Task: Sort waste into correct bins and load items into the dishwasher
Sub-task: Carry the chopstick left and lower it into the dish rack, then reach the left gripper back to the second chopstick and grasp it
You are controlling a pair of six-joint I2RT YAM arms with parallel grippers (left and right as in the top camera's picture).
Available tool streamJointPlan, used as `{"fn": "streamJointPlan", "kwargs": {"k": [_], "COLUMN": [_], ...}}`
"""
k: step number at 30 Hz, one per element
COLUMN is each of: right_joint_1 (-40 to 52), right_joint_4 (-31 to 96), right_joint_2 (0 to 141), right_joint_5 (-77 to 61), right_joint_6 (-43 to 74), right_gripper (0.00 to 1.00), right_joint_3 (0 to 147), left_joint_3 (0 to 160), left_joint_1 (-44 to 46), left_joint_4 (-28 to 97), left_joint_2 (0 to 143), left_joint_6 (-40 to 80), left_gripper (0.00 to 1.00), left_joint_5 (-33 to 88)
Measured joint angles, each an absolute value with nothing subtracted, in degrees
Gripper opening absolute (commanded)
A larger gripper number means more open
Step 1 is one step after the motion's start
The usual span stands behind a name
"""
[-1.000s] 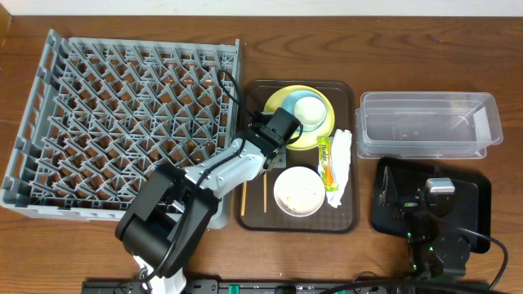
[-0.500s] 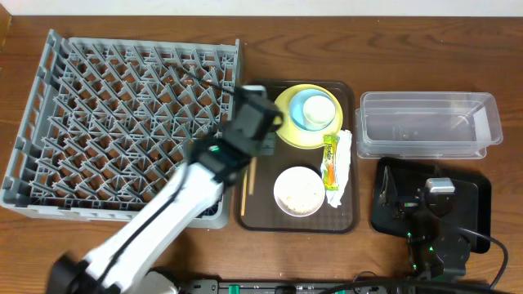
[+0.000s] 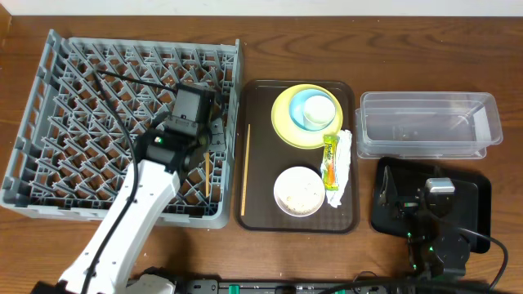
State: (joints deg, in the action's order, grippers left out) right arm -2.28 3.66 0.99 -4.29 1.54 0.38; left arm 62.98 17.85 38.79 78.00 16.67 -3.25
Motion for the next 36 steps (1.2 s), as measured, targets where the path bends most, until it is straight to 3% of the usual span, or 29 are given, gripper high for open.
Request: {"fn": "streamJointPlan", "kwargs": {"k": [14, 16, 17, 22, 27, 32, 36], "right_joint_1": [-2.28, -2.28, -2.28, -2.28, -2.28, -2.28, -2.28], "right_joint_4": [3.66, 3.66, 3.66, 3.66, 3.66, 3.68, 3.66], "right_joint_2": [0.99, 0.99, 0.99, 0.99, 0.99, 0.99, 0.99], "right_joint_5": [-4.29, -4.29, -4.29, -4.29, -4.29, -4.29, -4.29], "right_joint_6": [1.54, 1.54, 1.54, 1.54, 1.54, 1.54, 1.54], "right_gripper": [0.99, 0.99, 0.99, 0.99, 0.99, 0.99, 0.99], "right_joint_3": [0.38, 0.38, 0.38, 0.38, 0.38, 0.38, 0.38], "left_joint_3": [62.98, 62.98, 62.98, 62.98, 62.98, 62.98, 63.07], "left_joint_1": [16.64, 16.64, 16.64, 16.64, 16.64, 16.8, 18.55], "left_joint_4": [36.18, 35.94, 35.79, 35.46, 35.46, 35.81, 37.85], "left_joint_2": [88.44, 88.53, 88.53, 88.53, 88.38, 85.17, 79.99], "left_joint_6": [14.72, 14.63, 14.28, 14.11, 14.11, 14.41, 15.31], "left_gripper": [0.08, 0.17, 0.3, 0.39, 0.38, 0.23, 0.21], "left_joint_5": [-0.97, -0.78, -0.75, -0.34, -0.32, 0.47, 2.79]}}
